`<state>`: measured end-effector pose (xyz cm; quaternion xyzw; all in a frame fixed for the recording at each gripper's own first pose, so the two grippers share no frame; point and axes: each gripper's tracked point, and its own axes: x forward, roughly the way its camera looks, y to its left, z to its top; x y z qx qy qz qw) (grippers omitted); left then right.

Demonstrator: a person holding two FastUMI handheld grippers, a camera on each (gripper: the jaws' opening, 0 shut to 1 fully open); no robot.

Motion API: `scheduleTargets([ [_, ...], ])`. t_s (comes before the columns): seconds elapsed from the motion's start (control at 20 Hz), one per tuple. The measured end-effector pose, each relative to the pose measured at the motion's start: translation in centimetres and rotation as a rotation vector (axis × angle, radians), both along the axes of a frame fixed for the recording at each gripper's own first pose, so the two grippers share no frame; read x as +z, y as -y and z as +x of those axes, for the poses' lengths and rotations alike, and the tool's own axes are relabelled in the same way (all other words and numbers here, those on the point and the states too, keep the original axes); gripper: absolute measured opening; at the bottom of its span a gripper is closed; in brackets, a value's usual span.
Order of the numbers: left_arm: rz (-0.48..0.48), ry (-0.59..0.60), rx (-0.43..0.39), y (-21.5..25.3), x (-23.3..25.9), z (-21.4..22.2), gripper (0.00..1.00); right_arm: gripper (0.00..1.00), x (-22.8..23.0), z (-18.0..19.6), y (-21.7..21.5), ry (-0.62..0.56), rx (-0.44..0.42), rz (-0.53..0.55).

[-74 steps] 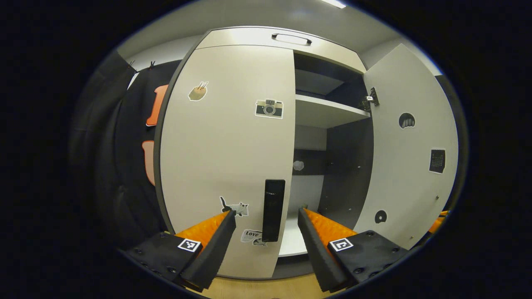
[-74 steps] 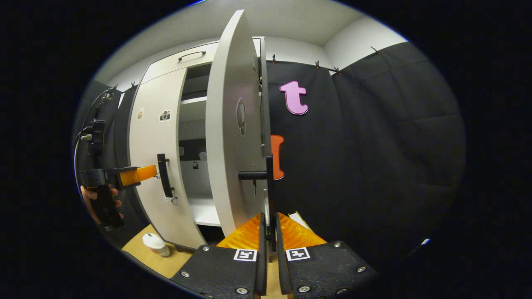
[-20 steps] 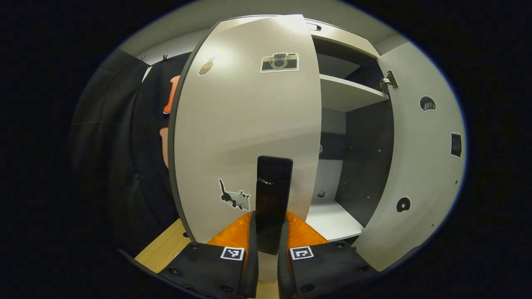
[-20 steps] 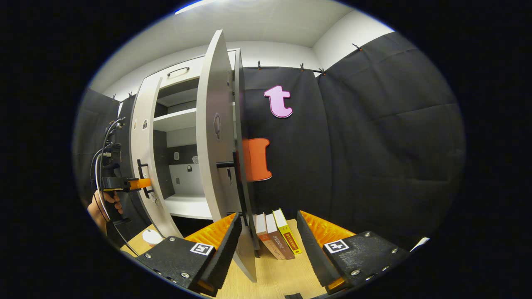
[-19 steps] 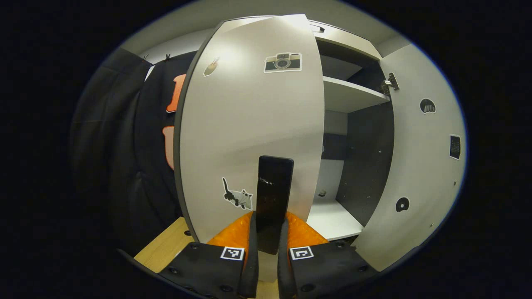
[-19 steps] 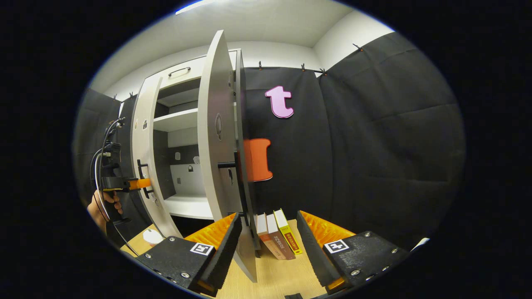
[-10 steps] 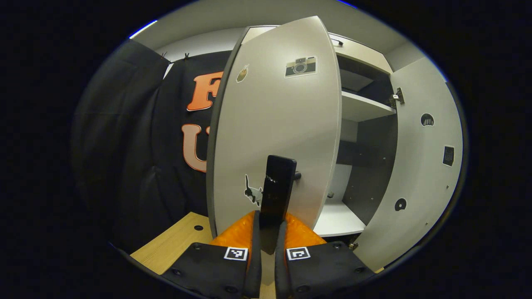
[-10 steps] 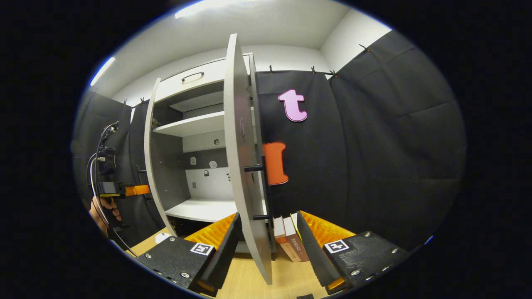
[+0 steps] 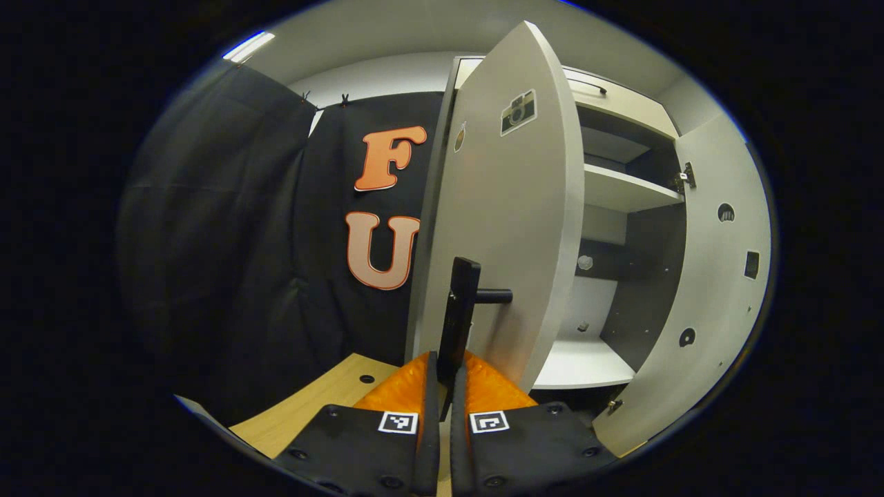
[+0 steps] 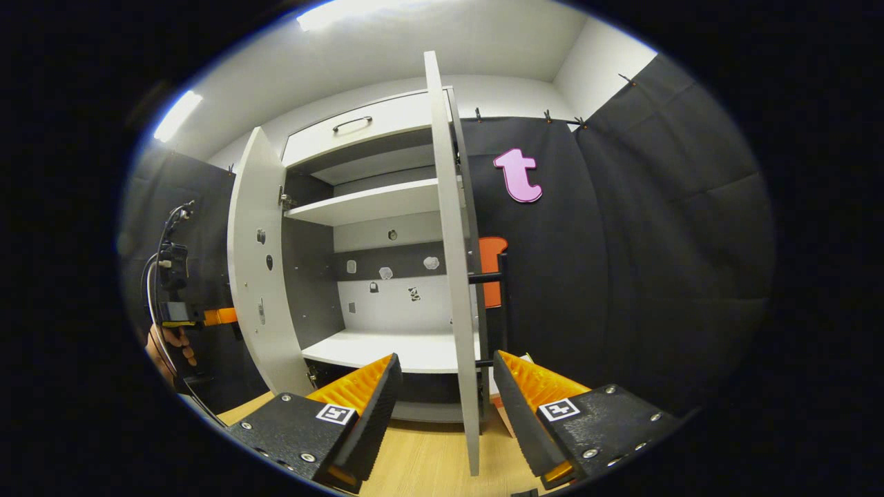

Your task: Open the right door of the double-door shoe cabinet with the right hand, and open the left door with the left hand.

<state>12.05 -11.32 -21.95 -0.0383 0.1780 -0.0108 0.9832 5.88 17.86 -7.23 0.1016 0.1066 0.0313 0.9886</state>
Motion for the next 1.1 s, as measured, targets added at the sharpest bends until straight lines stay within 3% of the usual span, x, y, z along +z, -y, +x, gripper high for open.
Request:
scheduleTargets([
  [0.25, -0.003, -0.004, -0.028, -0.4, 0.0, -0.2, 0.13, 0.82, 0.6, 1.0, -2.4, 0.012, 0.046, -0.015],
  [0.5, 0.029, -0.025, 0.041, -2.3, -0.4, -0.8, 0.13, 0.82, 0.4, 1.4, -3.4, 0.004, 0.05, -0.029],
  [0.75, 0.062, -0.013, 0.031, -3.0, -0.2, -0.8, 0.08, 0.82, 0.3, 2.2, -4.2, -0.007, 0.049, -0.047],
  [1.1, 0.199, 0.085, 0.159, -6.9, 1.9, -1.0, 0.09, 0.82, 1.1, 3.6, -4.9, 0.019, 0.065, -0.08],
])
